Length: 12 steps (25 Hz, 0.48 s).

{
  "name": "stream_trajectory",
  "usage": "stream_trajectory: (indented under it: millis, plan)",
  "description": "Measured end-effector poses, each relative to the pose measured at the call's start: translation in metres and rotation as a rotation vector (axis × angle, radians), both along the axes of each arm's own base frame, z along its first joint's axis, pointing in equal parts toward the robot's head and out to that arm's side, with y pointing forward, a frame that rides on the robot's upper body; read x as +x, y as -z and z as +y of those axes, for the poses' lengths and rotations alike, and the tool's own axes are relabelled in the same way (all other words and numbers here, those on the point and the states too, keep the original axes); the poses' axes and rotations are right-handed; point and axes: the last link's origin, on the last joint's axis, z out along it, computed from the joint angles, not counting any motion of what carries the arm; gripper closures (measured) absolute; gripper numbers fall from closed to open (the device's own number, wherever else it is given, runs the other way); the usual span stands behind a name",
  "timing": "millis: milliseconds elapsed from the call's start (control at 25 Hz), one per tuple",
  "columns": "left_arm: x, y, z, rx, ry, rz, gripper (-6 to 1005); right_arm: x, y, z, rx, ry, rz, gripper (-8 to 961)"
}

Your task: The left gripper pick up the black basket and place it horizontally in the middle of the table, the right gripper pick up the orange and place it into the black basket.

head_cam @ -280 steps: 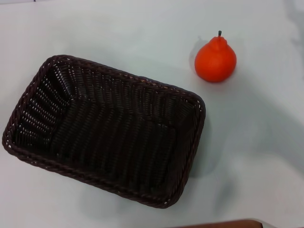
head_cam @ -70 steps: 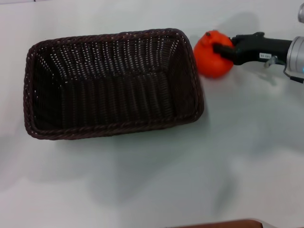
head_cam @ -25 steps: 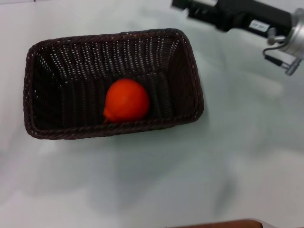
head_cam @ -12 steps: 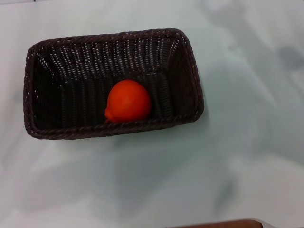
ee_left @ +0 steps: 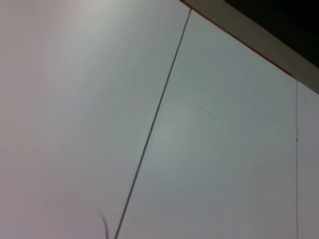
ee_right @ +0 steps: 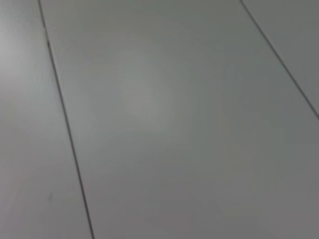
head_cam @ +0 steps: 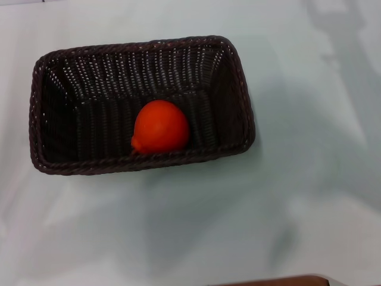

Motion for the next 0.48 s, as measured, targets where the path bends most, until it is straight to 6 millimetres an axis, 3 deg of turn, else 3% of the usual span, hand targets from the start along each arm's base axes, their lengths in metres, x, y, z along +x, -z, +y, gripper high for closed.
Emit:
stream_trajectory:
  millis: [480]
  plan:
    - [-0.0006, -0.0013, -0.0075, 0.051, -0.003, 0.034, 315, -0.001, 0.002, -0.0004, 0.003, 0.001, 0.018, 192]
